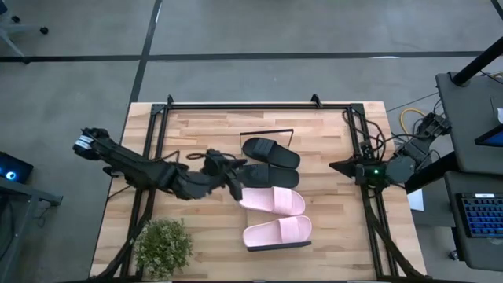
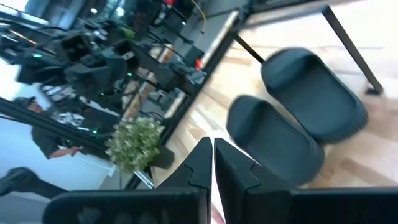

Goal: Pick and place slides into the shelf
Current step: Return to Home Position

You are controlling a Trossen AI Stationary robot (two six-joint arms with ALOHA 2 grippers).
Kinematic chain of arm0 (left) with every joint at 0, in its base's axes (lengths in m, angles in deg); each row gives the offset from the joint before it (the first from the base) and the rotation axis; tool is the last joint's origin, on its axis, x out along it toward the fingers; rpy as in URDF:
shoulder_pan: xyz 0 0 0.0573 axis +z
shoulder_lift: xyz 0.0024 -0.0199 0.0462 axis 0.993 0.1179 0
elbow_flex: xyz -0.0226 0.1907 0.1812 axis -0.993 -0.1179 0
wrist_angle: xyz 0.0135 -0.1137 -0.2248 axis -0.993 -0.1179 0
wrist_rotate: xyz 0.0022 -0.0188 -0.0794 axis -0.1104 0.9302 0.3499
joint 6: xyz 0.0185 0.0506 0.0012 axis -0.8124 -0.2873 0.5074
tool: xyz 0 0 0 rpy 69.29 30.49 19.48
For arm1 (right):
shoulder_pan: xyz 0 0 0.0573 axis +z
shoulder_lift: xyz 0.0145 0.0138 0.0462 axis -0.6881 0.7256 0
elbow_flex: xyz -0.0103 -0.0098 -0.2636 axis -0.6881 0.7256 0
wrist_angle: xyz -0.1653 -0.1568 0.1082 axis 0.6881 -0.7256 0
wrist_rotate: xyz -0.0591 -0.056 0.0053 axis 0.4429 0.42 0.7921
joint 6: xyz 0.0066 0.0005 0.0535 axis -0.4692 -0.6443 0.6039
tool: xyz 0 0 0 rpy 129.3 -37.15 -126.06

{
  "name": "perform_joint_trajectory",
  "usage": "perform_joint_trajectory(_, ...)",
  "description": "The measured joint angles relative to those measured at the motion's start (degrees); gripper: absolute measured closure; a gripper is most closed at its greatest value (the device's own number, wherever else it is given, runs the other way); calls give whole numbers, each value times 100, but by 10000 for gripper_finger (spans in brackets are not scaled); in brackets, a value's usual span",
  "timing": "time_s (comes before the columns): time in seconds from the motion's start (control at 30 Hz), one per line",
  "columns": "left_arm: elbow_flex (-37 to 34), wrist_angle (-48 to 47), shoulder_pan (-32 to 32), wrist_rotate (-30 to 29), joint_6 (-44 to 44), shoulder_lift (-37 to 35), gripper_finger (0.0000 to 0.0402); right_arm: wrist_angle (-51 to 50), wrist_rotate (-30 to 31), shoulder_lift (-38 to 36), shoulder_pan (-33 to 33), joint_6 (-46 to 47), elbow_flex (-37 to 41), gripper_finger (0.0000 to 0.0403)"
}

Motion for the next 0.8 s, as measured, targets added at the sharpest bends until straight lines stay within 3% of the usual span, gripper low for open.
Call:
perform_joint_trajectory(0.47,-1510,6,95,-141,-115,-1918,276,1798,201,-606,-1,-2203,0,394)
perform_joint_trajectory(0.67,-2026,448,95,-169,-881,-2750,276,2902,103,-623,-2,-3597,0,394)
perform_joint_trajectory(0.8,-2282,873,95,-165,-1359,-3178,276,3341,50,-606,-1,-4000,0,394)
